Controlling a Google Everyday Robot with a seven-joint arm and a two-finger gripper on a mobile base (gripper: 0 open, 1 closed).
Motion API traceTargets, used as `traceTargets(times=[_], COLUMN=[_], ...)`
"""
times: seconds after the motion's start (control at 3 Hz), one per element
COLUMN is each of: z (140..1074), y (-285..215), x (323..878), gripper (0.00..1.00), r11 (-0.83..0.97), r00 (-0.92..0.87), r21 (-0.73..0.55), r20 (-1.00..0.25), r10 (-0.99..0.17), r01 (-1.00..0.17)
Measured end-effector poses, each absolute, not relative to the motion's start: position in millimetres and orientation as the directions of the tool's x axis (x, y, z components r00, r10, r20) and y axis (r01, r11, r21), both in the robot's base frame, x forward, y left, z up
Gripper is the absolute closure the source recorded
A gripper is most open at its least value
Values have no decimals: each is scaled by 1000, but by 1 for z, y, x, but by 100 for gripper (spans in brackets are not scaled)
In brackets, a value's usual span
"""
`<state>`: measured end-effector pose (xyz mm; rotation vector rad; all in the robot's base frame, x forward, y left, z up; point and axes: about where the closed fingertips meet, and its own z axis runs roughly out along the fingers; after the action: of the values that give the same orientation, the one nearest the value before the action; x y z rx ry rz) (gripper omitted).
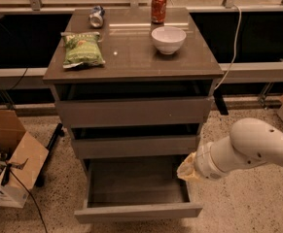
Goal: Close bottom drawer
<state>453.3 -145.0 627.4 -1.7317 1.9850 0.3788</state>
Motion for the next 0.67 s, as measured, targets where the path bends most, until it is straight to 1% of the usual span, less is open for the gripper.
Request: traceTargets(times=[0.33, 0.67], z=[619, 581], y=[-142, -137], x=[450, 445], gripper=[100, 100], r11=[158, 156], r00=[-95, -120], r21=[-84, -39], r20=[-506, -469], r10=[-857, -875], r01=[-984, -987])
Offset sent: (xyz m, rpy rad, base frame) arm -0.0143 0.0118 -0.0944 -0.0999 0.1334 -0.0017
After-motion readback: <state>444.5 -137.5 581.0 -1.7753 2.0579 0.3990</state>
